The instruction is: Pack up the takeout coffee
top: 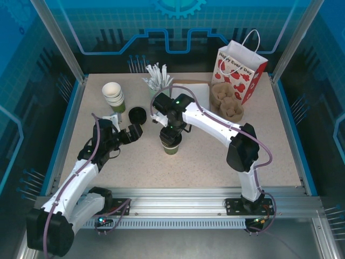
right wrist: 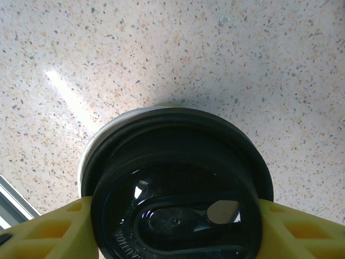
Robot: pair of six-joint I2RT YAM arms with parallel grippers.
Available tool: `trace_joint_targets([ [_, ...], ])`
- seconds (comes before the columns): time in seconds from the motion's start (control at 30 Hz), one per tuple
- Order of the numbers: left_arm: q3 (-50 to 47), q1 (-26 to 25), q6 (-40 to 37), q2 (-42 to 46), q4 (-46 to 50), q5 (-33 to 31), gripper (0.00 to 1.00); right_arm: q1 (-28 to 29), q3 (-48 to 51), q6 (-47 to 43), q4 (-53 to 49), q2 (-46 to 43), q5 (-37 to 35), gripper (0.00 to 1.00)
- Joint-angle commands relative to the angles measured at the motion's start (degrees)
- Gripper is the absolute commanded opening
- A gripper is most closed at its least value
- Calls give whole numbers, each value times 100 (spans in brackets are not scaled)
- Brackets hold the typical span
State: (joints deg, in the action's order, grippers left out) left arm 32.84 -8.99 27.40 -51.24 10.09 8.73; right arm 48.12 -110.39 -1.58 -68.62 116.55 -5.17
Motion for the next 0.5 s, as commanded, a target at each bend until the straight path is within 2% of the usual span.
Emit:
trace_joint_targets([
  [0.0, -50, 27, -147, 82, 20, -91, 92, 89, -194, -100, -242, 156, 38, 62],
  [0.47, -50, 25, -173, 115, 64, -126, 94, 136, -284, -105, -264, 292, 121, 62],
])
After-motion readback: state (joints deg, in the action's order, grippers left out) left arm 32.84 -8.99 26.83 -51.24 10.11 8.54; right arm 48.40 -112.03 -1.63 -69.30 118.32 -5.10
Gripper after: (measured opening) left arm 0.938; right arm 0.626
